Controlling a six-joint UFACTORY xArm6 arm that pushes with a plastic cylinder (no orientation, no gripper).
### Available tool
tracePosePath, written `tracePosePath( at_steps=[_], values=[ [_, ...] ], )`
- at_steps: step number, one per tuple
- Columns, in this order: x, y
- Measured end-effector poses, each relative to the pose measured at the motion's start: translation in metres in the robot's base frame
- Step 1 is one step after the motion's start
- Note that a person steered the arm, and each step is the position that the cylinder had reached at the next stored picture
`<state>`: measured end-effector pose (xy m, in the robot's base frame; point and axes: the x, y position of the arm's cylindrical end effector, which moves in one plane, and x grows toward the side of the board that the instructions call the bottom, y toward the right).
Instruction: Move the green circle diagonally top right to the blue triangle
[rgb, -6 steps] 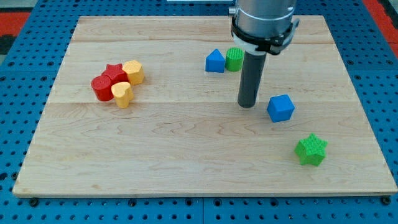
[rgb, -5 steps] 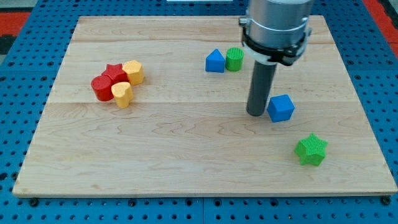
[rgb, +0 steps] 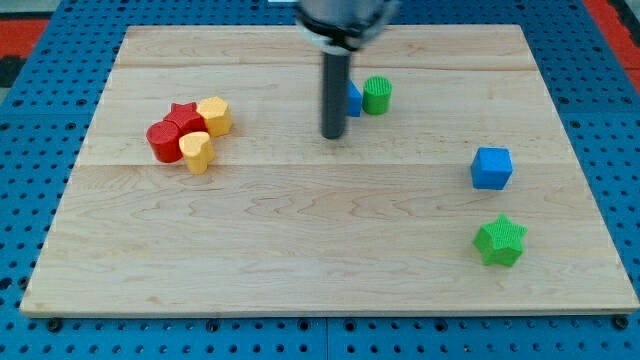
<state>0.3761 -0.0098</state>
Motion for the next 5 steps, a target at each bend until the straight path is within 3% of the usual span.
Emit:
tracePosePath(
  at_steps=[1,2,5],
  values=[
    [-0.044,0.020],
    [-0.050,0.102],
    [-0.050,0.162]
  ],
)
